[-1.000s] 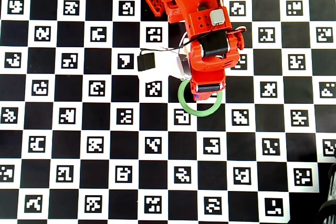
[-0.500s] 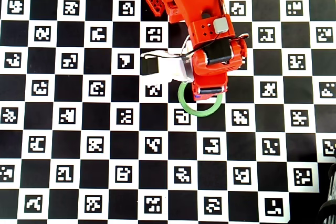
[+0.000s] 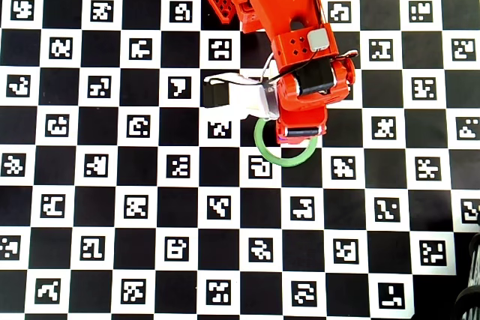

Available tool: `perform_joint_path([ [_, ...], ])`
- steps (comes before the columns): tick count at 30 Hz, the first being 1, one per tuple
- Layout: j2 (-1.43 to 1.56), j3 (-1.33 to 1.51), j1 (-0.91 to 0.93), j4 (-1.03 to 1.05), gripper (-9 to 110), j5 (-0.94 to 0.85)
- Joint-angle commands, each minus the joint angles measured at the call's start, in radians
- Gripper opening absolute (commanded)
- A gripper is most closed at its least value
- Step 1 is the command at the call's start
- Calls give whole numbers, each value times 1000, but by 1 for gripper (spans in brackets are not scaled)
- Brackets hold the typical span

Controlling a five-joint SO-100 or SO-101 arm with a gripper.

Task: Grab the red cube then put it in the green circle then put the blue cube on top and finally the orange cube on top

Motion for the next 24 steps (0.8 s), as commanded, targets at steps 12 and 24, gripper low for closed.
perform_joint_path([
  [12,63,8,-20,-60,4,9],
  [24,81,43,-20,-75,4,6],
])
